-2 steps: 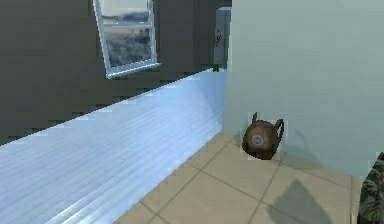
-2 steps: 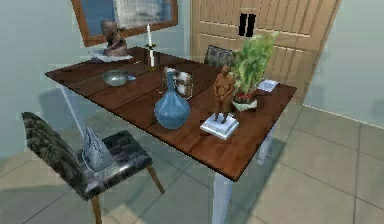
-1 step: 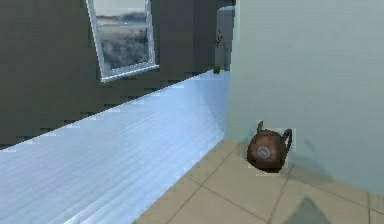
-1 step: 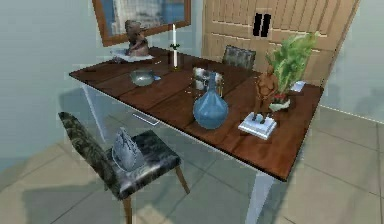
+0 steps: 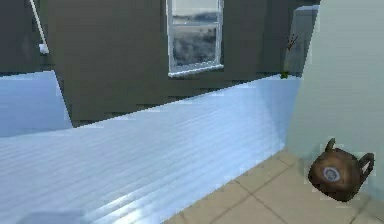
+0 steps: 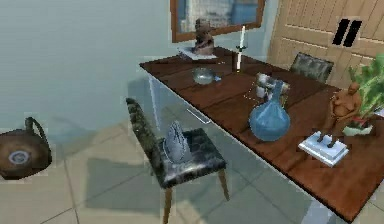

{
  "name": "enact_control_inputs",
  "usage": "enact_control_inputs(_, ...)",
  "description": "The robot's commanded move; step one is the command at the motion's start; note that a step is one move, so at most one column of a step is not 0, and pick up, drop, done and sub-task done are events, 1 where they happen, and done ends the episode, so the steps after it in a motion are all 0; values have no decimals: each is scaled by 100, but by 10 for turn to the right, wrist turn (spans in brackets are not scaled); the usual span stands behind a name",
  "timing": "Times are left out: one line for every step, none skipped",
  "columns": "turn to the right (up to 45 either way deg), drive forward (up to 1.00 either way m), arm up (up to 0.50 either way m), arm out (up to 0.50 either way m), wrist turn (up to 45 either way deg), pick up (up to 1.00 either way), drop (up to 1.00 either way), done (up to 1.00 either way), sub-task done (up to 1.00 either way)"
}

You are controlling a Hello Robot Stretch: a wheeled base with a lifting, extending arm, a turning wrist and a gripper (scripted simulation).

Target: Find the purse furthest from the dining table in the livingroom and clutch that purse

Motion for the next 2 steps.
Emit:
enact_control_inputs(450,0,0,0,0,0,0,0,0)
enact_control_inputs(450,0,0,0,0,0,0,0,0)
